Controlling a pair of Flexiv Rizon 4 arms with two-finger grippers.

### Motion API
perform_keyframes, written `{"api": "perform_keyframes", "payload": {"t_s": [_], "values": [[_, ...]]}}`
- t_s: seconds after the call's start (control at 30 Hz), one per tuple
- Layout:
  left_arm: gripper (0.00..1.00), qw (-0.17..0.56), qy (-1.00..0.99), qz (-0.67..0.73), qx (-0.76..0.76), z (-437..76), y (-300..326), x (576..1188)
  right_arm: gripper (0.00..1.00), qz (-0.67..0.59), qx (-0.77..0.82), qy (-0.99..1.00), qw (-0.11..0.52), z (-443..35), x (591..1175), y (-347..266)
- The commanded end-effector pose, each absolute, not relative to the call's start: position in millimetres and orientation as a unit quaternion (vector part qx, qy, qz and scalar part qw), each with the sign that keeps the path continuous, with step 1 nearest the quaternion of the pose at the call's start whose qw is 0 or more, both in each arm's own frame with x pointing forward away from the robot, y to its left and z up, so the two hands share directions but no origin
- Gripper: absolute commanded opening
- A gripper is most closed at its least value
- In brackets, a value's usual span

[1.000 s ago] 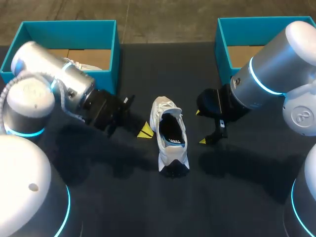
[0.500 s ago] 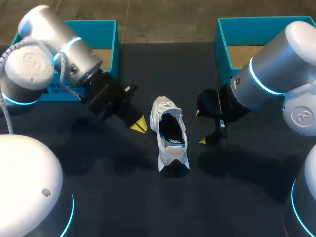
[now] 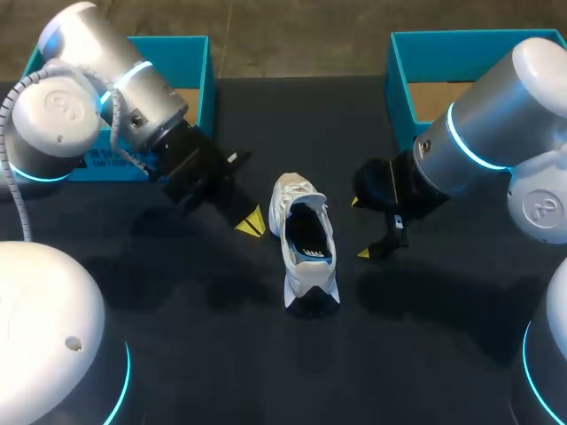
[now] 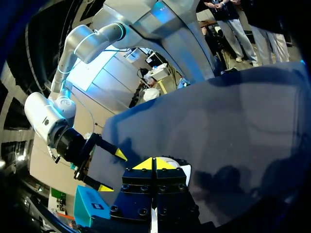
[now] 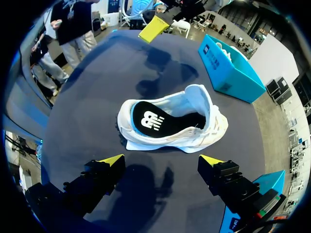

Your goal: Take the shoe out of the shoebox, open the shoe tongue, remove and reinsert the insole, then place the shoe into the shoebox

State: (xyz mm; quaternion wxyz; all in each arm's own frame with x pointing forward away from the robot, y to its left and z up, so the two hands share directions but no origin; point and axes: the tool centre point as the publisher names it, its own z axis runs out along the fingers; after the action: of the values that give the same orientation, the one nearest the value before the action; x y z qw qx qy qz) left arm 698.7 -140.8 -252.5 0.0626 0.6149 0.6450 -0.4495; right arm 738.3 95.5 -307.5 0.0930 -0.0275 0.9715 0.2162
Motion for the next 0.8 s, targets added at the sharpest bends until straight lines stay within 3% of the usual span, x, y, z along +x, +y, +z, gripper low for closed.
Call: {"api": "perform_keyframes", "payload": {"t_s": [0.03, 0.8], "values": [[0.00, 0.062, 0.645, -0.448, 0.616, -251.5, -140.0, 698.3, 1.00, 0.215, -0.027, 0.972, 0.095, -308.9, 737.5, 97.2], [0.00, -0.041, 0.682, -0.295, 0.668, -275.8, -166.7, 720.5, 1.00, 0.173, 0.002, 0.981, 0.085, -265.2, 740.7, 33.0]]}}
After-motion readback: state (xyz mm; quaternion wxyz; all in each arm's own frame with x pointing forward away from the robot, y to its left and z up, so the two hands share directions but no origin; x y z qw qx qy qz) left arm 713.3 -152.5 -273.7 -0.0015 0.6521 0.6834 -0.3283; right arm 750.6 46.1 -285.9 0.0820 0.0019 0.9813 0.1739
